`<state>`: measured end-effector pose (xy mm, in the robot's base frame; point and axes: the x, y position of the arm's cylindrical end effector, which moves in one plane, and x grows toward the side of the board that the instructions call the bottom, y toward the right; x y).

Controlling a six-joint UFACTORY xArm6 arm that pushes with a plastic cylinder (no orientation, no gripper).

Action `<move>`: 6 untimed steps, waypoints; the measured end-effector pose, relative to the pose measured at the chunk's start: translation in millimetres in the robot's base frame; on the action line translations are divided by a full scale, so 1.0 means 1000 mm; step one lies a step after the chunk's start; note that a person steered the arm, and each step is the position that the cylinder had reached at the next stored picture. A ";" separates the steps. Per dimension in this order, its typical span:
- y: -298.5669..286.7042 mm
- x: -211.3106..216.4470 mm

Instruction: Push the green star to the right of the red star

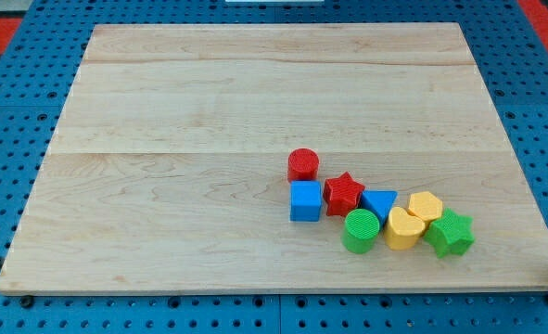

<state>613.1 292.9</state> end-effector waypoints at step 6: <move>-0.068 -0.122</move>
